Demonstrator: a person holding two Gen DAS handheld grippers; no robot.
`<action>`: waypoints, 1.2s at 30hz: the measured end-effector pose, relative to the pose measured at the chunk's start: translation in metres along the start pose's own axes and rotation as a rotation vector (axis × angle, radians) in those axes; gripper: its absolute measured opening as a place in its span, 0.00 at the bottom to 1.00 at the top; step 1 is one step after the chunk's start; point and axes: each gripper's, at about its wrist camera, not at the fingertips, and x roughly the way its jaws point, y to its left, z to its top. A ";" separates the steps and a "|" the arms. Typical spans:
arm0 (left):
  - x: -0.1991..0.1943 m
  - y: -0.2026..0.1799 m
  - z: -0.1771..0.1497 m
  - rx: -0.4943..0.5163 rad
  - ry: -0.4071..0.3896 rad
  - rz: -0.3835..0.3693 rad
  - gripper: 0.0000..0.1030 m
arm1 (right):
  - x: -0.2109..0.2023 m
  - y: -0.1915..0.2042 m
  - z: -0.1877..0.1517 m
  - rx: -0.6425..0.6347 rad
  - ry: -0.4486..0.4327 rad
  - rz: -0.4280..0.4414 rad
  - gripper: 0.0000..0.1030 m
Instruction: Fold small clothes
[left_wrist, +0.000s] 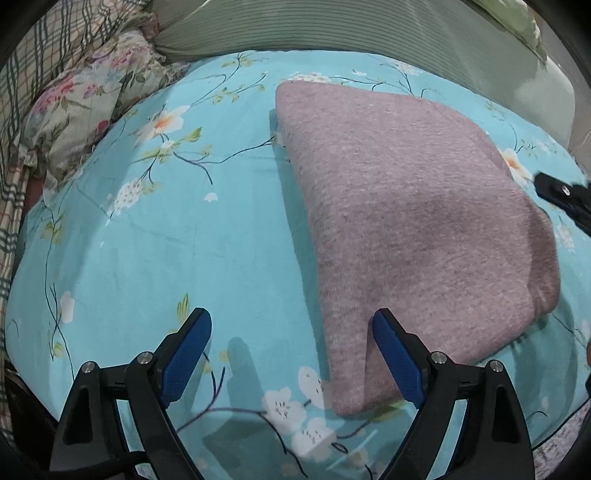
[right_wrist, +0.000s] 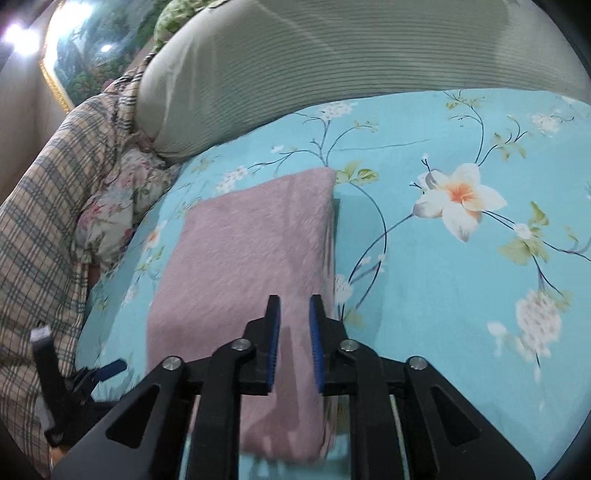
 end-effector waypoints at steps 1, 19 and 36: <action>-0.002 0.000 -0.001 -0.006 0.000 -0.001 0.87 | -0.005 0.003 -0.005 -0.013 0.005 -0.002 0.40; -0.052 -0.015 -0.054 0.045 -0.032 -0.019 0.89 | -0.046 0.042 -0.082 -0.184 0.087 -0.049 0.74; -0.117 -0.015 -0.071 0.090 -0.124 -0.015 0.89 | -0.084 0.060 -0.108 -0.256 0.103 -0.027 0.83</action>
